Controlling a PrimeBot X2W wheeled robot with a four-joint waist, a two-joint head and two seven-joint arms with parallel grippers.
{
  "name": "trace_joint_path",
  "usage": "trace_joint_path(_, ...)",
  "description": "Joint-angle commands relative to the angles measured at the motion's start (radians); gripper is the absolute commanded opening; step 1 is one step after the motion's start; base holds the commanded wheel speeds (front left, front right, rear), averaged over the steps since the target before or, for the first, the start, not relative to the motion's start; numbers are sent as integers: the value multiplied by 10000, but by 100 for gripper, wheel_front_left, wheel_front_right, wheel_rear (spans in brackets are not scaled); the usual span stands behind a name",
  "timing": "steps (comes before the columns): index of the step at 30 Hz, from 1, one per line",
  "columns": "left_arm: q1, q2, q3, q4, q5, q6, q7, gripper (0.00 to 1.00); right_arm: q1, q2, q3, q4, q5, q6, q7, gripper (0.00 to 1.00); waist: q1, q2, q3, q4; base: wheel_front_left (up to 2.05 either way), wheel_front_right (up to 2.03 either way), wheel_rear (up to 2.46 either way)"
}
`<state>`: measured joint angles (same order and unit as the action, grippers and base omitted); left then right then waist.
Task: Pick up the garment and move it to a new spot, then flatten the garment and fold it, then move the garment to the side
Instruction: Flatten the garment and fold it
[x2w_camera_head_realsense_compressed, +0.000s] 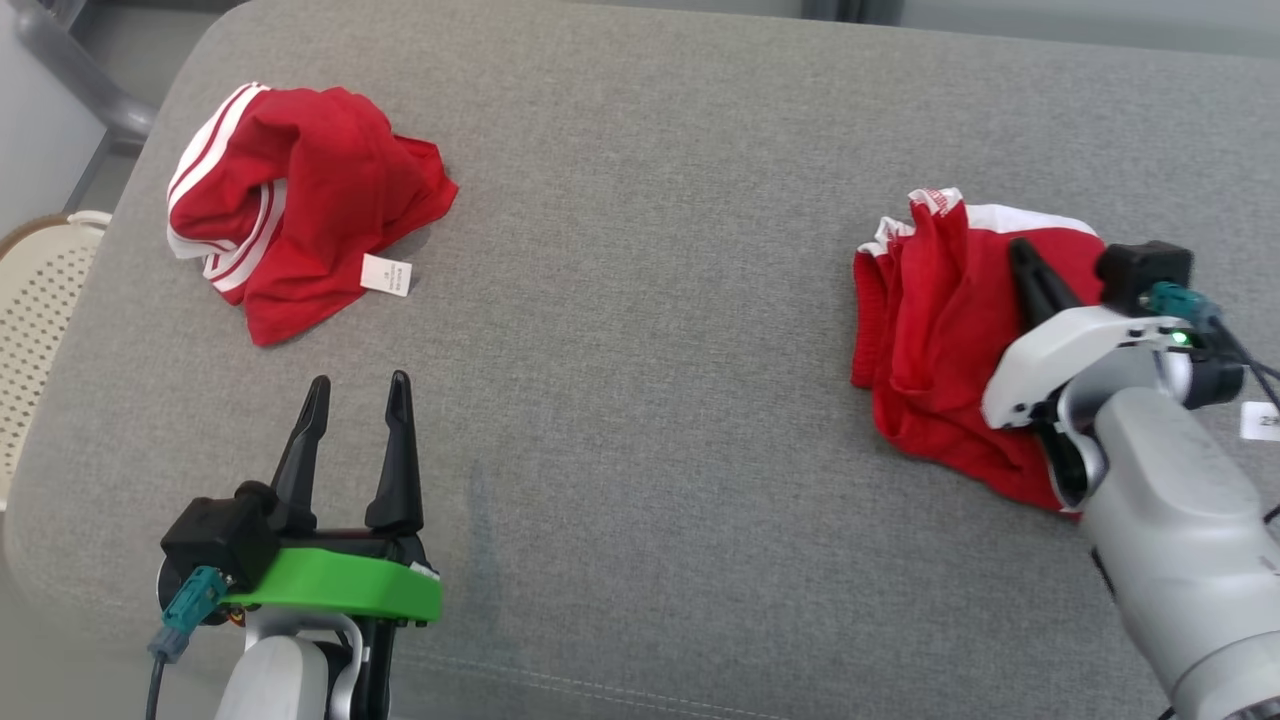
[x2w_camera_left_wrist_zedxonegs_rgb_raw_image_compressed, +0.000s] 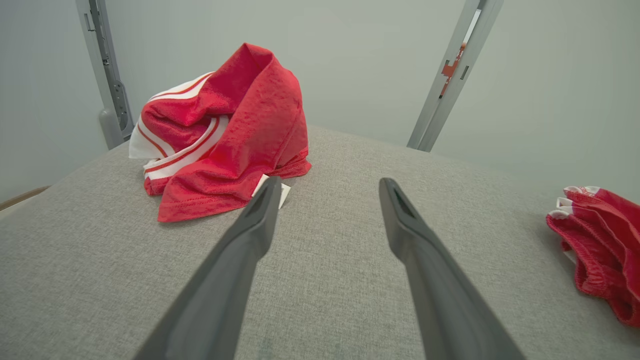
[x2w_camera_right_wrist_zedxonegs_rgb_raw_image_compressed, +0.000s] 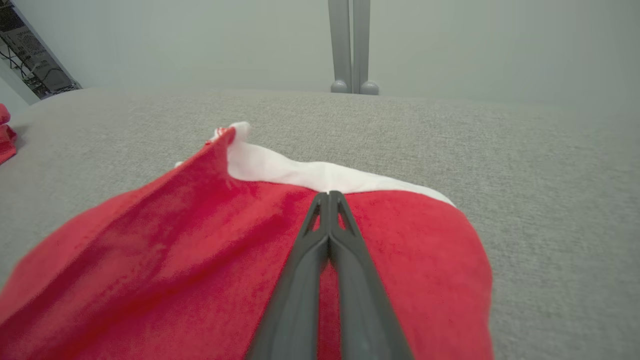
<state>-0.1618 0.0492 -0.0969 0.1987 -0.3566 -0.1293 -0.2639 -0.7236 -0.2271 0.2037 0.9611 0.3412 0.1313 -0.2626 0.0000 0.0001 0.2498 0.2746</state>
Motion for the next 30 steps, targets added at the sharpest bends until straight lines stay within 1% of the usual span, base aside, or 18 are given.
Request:
trace_joint_path(1,-170,27,-9,20,-25,-16,-1,100,-76,175,126,125,-109,-12,-30,0,0,-1,132,160,0,0,0)
trace_joint_path(4,-178,27,-34,34,-97,23,-1,100,-96,659,422,-17,-129,-12,-31,0,0,-1,135,220,0,0,0)
trace_joint_path(8,-124,27,-18,52,-106,49,-1,100,420,1224,1067,-572,-68,-12,-31,0,0,-1,98,219,0,0,0)
trace_joint_path(11,-117,25,-37,61,-118,72,-1,100,717,1468,1467,-1065,101,-12,-31,0,0,-1,77,158,0,0,0)
trace_joint_path(14,-165,27,-20,74,-81,92,-1,100,938,1576,1659,-1597,181,-12,-31,0,0,-1,36,26,0,0,0)
trace_joint_path(18,-72,29,175,126,119,87,-3,100,1352,1495,1315,-2711,282,-12,-31,0,0,-1,-200,-321,0,0,0)
trace_joint_path(22,177,29,558,167,356,66,-3,100,1932,1164,889,-3932,158,-12,-31,0,0,-1,-620,-815,0,0,0)
trace_joint_path(29,517,32,1076,179,644,16,-1,100,3040,589,-73,-5304,-97,-12,-31,0,0,-1,-1235,-1570,0,0,0)
trace_joint_path(30,597,32,1158,172,697,11,-3,100,3232,563,-245,-5445,-75,-12,-31,30,0,-1,-1350,-1695,0,0,0)
